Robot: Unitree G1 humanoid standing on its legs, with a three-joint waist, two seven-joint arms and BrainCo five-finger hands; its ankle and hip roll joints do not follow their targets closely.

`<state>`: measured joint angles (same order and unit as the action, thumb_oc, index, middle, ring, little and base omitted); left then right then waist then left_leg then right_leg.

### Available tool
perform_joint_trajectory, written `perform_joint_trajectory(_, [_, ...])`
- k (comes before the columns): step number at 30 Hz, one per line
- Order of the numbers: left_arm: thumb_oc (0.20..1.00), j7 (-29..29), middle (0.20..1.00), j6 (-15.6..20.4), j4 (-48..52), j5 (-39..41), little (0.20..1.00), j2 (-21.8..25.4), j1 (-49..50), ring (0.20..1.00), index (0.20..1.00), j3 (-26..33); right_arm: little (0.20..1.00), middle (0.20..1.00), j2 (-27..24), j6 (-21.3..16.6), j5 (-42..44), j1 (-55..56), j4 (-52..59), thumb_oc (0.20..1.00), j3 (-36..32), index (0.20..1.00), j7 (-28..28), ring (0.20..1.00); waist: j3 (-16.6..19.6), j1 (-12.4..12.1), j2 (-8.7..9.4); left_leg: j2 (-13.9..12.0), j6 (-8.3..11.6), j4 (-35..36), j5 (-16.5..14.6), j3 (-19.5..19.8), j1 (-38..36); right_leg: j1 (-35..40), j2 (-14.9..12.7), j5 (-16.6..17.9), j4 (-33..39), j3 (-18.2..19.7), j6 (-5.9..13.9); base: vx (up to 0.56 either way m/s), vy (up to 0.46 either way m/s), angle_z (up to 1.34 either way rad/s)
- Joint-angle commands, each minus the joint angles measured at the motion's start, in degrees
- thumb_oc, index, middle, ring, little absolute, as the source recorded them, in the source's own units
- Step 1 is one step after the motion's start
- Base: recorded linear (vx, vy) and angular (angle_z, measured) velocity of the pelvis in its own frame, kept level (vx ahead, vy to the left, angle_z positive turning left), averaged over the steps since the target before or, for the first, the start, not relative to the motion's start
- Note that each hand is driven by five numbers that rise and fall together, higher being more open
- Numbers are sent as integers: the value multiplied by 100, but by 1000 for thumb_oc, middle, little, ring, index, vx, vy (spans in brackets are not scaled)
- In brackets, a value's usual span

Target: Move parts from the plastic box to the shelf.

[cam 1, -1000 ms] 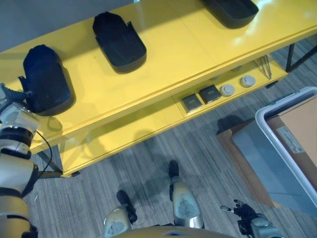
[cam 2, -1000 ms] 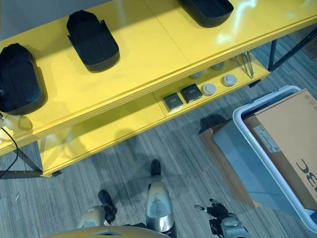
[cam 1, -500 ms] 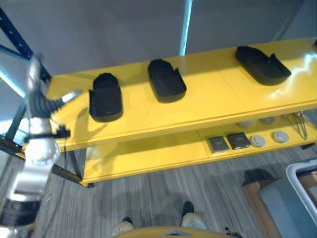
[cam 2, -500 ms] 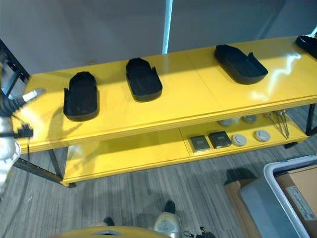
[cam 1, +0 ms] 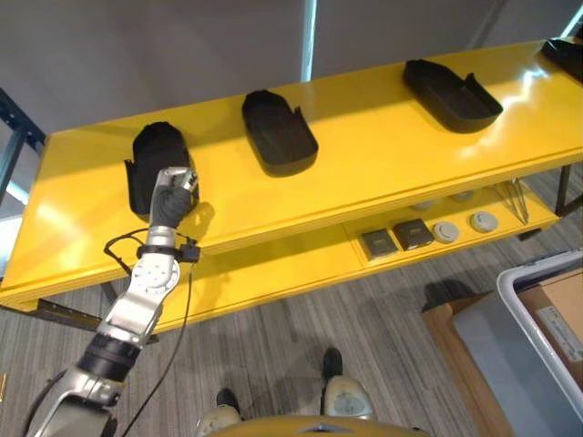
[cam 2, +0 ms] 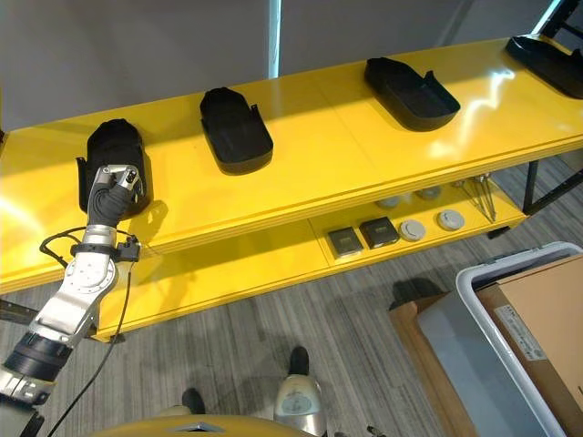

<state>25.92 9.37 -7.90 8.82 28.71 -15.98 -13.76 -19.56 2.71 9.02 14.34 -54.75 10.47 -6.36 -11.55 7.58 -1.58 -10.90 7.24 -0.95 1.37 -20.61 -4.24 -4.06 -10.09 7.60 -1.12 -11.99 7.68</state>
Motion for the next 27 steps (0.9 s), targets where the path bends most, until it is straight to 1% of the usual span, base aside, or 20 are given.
perform_joint_trajectory(1, [200, 422, 200, -23, 39, -55, 200, 225, 296, 200, 200, 193, 1000, 1000, -14, 16, -121, 49, 202, 1000, 4, 1000, 83, 1000, -45, -131, 194, -355, -73, -549, -74, 38, 536, 262, -362, -535, -279, 292, 349, 5, -20, -15])
perform_joint_trajectory(4, [200, 491, 200, -63, -434, -33, 200, 171, 159, 200, 200, 208, 1000, 1000, -73, 107, -203, 55, 327, 1000, 11, 1000, 144, 1000, -78, -56, 221, -394, -69, -600, -82, -12, 568, 207, -348, -545, -305, 356, 341, -1, -6, -2])
perform_joint_trajectory(10, [200, 628, 200, -144, -760, -90, 200, 129, 95, 200, 200, 228, 1000, 1000, -145, 96, -295, 29, 323, 1000, -16, 1000, 215, 1000, -133, 2, 235, -423, -55, -634, -98, -46, 560, 207, -347, -556, -306, 381, 335, -6, 0, -2])
perform_joint_trajectory(15, [200, 690, 200, -30, -1116, -60, 200, 106, 52, 200, 200, 310, 1000, 1000, -192, 134, -388, 70, 401, 1000, 14, 1000, 257, 1000, -113, 48, 248, -448, -52, -636, -91, -90, 527, 228, -350, -562, -301, 393, 326, 6, 0, -1])
perform_joint_trajectory(27, [200, 821, 200, 1, -2022, -9, 200, 37, -414, 200, 200, 363, 1000, 1000, -269, 207, -511, 20, 401, 1000, 132, 1000, 342, 1000, -38, 177, 272, -489, -44, -612, -78, -197, 446, 249, -345, -571, -296, 429, 328, 9, 0, -2])
